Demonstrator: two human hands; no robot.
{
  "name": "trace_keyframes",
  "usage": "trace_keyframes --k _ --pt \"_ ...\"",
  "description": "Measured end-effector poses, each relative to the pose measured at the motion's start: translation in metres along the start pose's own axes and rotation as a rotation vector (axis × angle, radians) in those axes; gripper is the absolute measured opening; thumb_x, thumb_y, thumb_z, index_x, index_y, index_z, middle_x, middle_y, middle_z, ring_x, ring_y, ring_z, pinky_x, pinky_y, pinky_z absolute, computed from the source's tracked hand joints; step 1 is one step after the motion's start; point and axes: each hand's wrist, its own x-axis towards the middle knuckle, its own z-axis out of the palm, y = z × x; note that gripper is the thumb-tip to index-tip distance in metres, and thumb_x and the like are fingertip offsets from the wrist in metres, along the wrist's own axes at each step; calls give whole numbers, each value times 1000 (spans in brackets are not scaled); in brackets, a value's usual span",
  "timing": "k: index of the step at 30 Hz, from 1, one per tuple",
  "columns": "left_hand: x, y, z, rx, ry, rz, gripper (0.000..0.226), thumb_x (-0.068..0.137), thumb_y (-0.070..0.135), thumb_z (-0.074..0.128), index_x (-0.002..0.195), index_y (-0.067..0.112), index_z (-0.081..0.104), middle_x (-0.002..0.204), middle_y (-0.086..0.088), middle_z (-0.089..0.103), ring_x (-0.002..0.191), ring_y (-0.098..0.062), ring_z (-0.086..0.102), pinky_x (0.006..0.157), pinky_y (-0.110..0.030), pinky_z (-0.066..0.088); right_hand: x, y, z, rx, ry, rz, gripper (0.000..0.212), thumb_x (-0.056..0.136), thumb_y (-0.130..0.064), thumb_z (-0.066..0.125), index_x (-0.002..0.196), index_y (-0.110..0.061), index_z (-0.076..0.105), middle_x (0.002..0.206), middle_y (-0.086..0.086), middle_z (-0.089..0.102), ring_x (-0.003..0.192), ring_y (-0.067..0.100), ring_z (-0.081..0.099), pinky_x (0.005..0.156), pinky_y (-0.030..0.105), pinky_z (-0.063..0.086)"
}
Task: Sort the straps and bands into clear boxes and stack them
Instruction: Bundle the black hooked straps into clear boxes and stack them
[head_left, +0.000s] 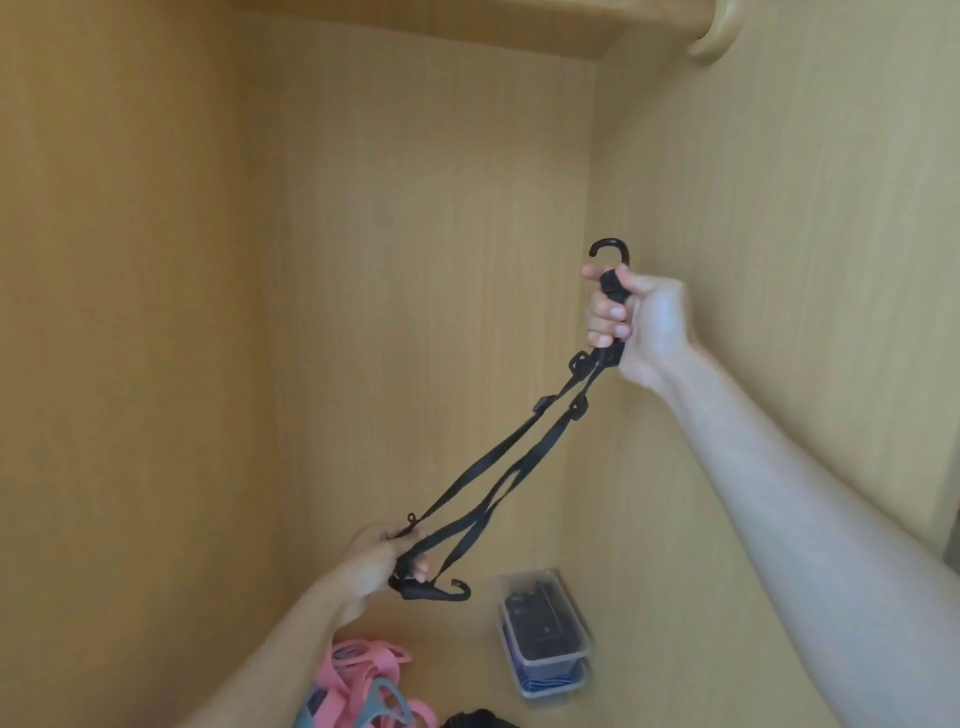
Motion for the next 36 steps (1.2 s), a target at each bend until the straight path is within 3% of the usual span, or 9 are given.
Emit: trace_keyframes --k 4,8,10,12,17,23,28,31,36 --pt "8 -7 -9 -269 67 -31 25 102 26 58 97 4 66 52 -3 45 51 -20 49 66 -36 46 0 9 -11 -97 41 -14 33 104 -22 33 95 -7 61 47 -5 27 40 11 19 42 22 24" --pt "3 -1 -13 -386 24 -28 18 98 27 60 84 16 57 58 4 31 49 -14 34 60 -32 36 1 18 -19 -207 122 -44 27 102 -23 40 82 -11 53 44 -5 26 38 12 18 42 22 22" --pt "-2 1 -16 -401 13 -17 8 95 21 60 90 16 59 61 4 27 50 -13 33 55 -29 33 4 21 -23 -230 167 -64 25 100 -23 42 78 -14 49 44 -5 27 39 13 18 42 21 22" --pt "-8 1 -17 -423 -4 -3 10 92 15 59 100 11 61 62 3 30 52 -13 35 54 -27 33 7 23 -26 -256 199 -69 24 98 -22 43 76 -15 47 44 -5 27 41 13 17 42 22 20" --pt "-20 -18 -16 -620 -41 -25 13 85 8 60 95 9 53 72 -6 54 65 -19 56 69 -31 46 8 32 -35 -357 233 -54 19 93 -23 45 76 -16 46 47 -4 27 45 14 16 44 22 18" --pt "-28 -17 -21 -820 -92 -33 23 74 4 45 96 12 44 72 -4 43 73 -22 50 68 -33 37 4 39 -38 -501 241 -60 23 96 -22 48 75 -16 48 45 -6 33 40 13 22 43 22 23" --pt "-31 -17 -18 -737 -99 -48 32 84 -8 47 113 3 58 78 -5 55 79 -20 58 82 -40 52 2 42 -41 -560 246 -56 24 99 -25 49 77 -16 49 46 -7 35 41 12 25 46 25 24" --pt "-32 -25 -19 -777 -82 -29 38 84 -8 50 120 -9 61 84 -14 62 78 -23 67 76 -40 61 1 41 -42 -539 227 -37 25 100 -24 48 77 -15 49 45 -6 34 41 13 24 45 23 21" --pt "-35 -35 -26 -722 -127 -61 43 83 -9 54 126 -7 61 92 -17 69 99 -32 71 90 -52 58 0 45 -45 -549 213 -42 23 101 -23 48 79 -14 50 49 -4 34 40 12 24 44 23 20"
